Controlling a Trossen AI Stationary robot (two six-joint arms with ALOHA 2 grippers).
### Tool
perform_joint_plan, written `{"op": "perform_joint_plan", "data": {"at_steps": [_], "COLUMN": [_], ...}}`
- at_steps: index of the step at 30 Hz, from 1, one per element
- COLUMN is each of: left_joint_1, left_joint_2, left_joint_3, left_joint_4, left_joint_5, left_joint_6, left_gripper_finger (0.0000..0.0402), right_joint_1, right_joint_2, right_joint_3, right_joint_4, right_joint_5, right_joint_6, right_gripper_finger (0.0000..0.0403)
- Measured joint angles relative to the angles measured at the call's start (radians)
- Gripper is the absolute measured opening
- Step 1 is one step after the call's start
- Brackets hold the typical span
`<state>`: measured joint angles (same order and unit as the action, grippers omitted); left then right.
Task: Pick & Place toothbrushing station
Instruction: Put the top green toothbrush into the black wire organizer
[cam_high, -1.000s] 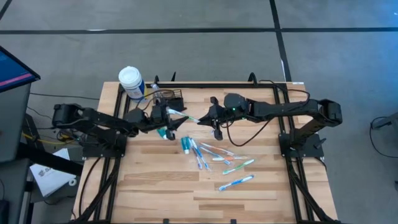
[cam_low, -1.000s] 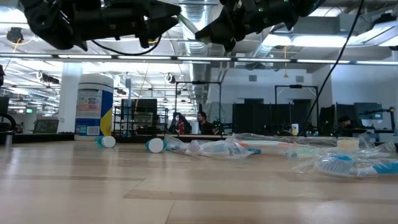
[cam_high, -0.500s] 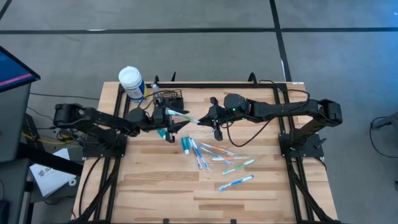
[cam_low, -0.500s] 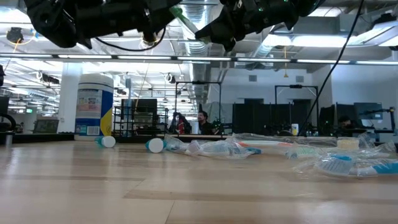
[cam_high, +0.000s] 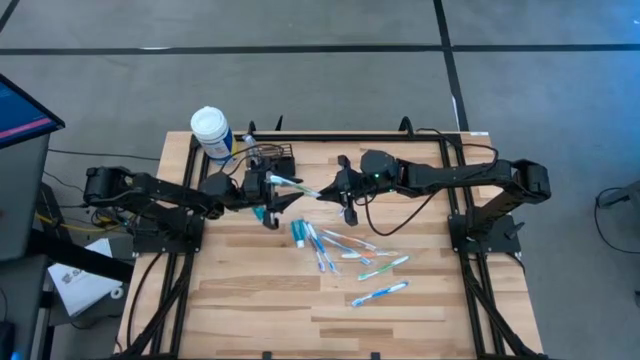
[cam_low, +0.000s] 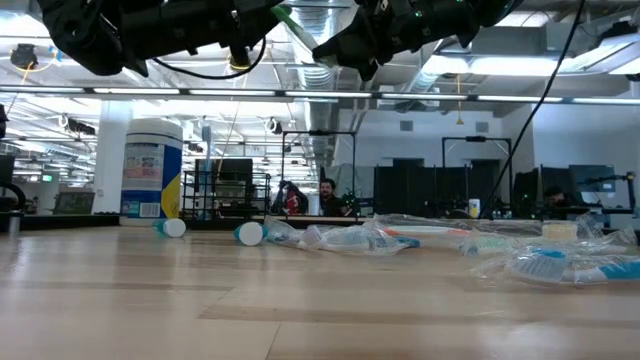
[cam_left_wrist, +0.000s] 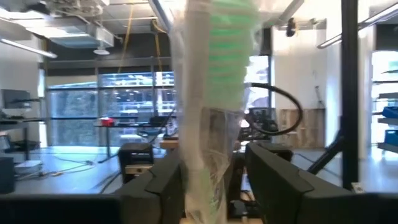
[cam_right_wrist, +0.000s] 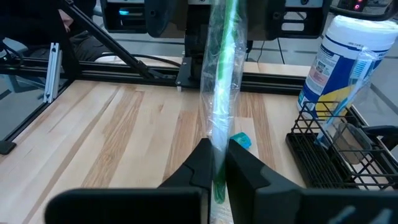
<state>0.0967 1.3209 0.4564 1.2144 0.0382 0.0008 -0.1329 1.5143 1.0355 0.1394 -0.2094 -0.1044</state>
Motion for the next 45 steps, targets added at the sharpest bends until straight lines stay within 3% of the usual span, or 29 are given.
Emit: {"op": "perform_joint_plan", "data": {"at_steps": [13,20,29,41,45], "left_joint_1": [0.0,0.0,0.0,0.005,0.005], "left_joint_2": [0.0,0.0,-0.017,-0.193,-0.263], "left_joint_3": [0.0,0.0,-0.001,-0.001,-0.001], "left_joint_4": [0.012,0.014,-0.008,-0.282,-0.404], "left_joint_5": [0.034,0.037,0.029,0.015,-0.033], "left_joint_6": [-0.022,-0.056,-0.061,-0.066,-0.066], "left_gripper_finger": [0.0016,0.0018,0.0014,0.0014,0.0014], "right_joint_1": [0.001,0.001,-0.001,-0.014,-0.015], "right_joint_2": [0.0,0.0,0.0,-0.001,-0.001], "right_joint_3": [0.0,0.0,0.0,0.0,0.0], "right_joint_4": [0.0,0.003,-0.002,-0.01,-0.023], "right_joint_5": [-0.008,-0.007,0.001,0.004,0.004], "right_joint_6": [-0.004,-0.003,0.027,0.027,0.027], "right_gripper_finger": [0.002,0.0028,0.0071,0.0133,0.0153]}}
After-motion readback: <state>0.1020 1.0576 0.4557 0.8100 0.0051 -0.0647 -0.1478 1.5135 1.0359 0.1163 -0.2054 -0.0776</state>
